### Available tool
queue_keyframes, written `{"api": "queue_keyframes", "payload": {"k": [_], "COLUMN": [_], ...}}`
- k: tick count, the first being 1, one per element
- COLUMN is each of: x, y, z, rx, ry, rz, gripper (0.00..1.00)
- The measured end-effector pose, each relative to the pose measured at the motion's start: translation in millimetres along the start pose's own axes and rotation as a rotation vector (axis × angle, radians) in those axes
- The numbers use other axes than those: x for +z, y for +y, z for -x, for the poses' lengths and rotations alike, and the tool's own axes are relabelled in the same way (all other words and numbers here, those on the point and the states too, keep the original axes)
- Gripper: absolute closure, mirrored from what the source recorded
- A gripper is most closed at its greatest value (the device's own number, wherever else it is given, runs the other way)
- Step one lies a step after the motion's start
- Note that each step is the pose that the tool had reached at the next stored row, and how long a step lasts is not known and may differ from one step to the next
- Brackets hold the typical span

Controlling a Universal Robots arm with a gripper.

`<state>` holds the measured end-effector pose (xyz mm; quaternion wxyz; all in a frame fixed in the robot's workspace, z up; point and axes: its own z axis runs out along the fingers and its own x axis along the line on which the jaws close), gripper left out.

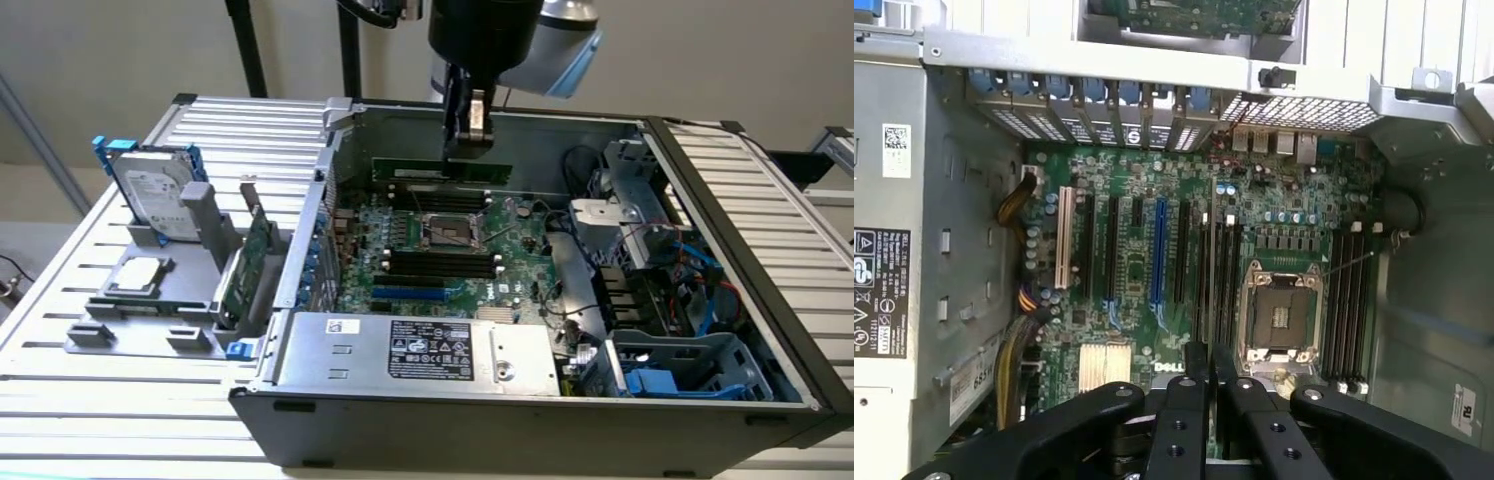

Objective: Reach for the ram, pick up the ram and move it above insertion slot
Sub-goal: 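Pick up the ram and move it above insertion slot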

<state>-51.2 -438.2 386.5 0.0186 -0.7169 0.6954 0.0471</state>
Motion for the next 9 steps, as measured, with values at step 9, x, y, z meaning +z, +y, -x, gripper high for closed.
{"api": "queue_keyframes", "payload": {"k": [9], "x": [0.7], "y": [-1.4], "z": [0.1], "rx": [0.008], "ry": [-0.0002], "rz": [-0.0016], "gripper": [0.87]}}
